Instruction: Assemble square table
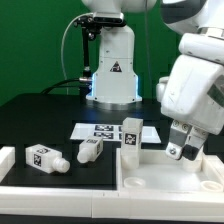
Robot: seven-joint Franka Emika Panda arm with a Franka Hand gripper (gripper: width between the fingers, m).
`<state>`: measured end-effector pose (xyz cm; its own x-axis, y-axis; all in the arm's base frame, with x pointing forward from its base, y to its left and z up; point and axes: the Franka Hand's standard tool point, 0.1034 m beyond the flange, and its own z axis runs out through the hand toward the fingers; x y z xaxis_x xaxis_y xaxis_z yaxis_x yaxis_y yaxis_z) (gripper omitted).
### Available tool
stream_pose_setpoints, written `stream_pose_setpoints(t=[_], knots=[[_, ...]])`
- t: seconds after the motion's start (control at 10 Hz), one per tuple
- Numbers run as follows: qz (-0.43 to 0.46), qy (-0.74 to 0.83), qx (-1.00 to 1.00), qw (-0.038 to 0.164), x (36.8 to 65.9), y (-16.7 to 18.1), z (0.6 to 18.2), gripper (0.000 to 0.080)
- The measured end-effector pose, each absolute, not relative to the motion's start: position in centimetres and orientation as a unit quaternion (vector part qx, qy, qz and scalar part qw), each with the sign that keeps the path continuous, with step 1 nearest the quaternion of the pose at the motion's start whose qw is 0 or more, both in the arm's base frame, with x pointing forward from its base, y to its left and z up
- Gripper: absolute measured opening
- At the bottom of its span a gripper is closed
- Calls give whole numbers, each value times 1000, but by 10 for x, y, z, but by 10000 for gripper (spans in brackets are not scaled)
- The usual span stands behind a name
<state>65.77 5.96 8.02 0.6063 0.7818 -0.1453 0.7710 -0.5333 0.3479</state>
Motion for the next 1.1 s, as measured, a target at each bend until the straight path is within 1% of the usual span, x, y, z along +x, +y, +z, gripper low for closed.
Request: stream_pose_setpoints(t=[0.1,0.2,0.3,0.4,0.5,0.8,1.0,1.1], knots=[[16,427,884,189,658,57,81,649],[18,391,904,175,656,45,92,649],[23,353,921,164,649,30,110,649],[21,324,933,157,642,19,124,649],[32,273,949,154,640,8,138,649],[49,203,967,149,639,9,134,649],[50,194,969,148,639,9,134,649],[35,181,974,133,636,0,138,649]])
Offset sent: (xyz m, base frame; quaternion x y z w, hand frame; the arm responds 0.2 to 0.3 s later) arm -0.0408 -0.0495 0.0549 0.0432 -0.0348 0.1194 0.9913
